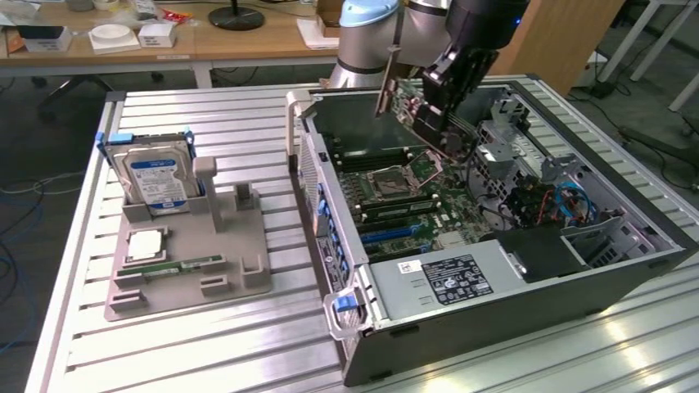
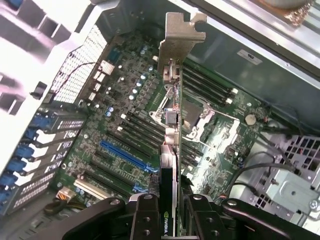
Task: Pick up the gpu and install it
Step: 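Insert the gpu into the slot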
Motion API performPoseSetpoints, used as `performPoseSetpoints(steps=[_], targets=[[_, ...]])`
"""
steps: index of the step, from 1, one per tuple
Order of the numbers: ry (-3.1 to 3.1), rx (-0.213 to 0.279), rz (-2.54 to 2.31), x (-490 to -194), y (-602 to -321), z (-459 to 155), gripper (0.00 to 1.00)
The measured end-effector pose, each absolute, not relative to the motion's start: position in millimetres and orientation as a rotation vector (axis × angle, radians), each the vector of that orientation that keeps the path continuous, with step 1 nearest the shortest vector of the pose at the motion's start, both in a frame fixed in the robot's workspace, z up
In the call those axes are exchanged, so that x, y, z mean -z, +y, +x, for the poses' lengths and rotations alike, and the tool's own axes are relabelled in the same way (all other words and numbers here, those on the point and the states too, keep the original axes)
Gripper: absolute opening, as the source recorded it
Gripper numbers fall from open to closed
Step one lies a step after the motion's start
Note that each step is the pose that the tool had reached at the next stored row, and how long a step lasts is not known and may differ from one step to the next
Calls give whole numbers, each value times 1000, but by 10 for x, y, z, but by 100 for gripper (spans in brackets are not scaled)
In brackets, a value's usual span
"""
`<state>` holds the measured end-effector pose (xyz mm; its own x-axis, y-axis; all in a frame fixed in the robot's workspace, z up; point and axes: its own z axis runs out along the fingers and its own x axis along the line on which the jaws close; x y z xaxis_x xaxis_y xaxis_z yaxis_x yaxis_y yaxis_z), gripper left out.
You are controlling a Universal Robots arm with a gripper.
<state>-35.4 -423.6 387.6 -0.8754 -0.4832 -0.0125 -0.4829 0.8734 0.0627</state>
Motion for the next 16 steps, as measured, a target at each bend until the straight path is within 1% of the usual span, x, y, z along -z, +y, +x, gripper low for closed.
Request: performPoseSetpoints(steps=[16], targets=[[-2886, 98, 1205, -3872, -4236, -353, 26]])
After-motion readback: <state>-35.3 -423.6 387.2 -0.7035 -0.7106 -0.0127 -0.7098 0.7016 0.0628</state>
